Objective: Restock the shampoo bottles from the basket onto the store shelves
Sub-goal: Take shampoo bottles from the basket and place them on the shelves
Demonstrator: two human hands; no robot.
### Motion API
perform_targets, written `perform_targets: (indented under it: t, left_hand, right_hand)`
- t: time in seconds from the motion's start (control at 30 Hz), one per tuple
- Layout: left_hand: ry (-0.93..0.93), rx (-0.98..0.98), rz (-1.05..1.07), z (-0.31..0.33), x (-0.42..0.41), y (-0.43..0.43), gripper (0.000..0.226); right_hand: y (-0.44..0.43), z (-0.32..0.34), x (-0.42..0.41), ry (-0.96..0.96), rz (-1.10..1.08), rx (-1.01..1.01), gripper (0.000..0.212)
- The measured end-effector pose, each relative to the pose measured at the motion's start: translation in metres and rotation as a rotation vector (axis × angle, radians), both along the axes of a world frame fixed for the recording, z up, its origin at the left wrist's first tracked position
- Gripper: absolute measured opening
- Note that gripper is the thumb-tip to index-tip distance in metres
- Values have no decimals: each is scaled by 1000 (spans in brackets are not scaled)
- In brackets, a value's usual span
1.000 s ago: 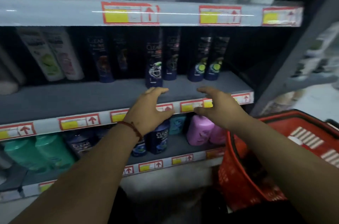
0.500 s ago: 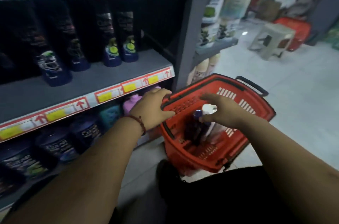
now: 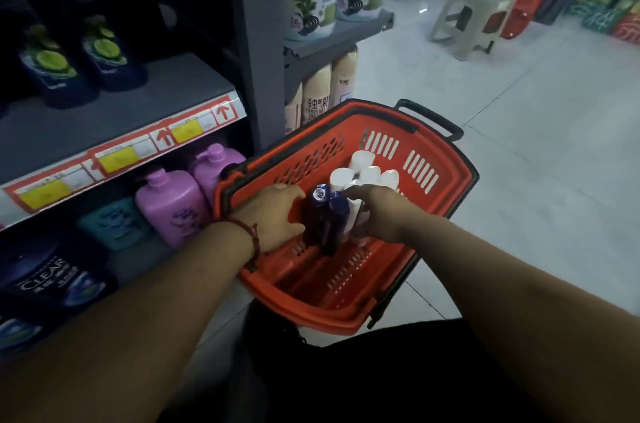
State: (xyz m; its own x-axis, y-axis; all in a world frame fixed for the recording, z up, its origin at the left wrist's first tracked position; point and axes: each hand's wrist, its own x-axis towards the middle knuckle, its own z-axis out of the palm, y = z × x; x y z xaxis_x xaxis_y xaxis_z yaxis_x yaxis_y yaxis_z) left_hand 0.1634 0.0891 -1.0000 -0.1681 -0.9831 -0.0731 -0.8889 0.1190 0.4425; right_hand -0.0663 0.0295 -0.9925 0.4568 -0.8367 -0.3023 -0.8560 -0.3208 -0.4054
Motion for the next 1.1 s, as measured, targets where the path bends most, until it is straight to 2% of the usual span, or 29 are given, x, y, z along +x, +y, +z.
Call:
perform_targets:
  t: [0.13, 0.27, 0.4, 0.57, 0.67, 0.83, 0.97, 1.1]
  left_hand:
    - [-77, 65, -45, -31, -16, -45, 53]
    - [-139, 137, -21, -60, -27, -79, 56]
    - [-37, 178, -44, -83, -35, -98, 62]
    - [46, 80, -12, -99, -37, -105, 53]
    - [13, 49, 46, -105, -38, -104, 48]
    - [-91, 185, 114, -113, -35, -105, 44]
    - [-35, 212, 167, -119, -30, -98, 43]
    - [34, 313, 193, -120, -35, -88, 58]
  right_hand:
    - [-44, -25, 11, 114, 183, -34, 80]
    - [-73, -46, 17, 204, 258, -37, 77]
    - [-81, -71, 16, 192, 261, 23, 93]
    - [-80, -83, 12, 66, 289, -77, 71]
    - [-76, -87, 17, 98, 366, -164, 73]
    - [-72, -88, 25, 192, 471, -250, 70]
    - [-74, -89, 25, 213, 486, -340, 69]
    - [-74, -90, 26, 231, 446, -232, 66]
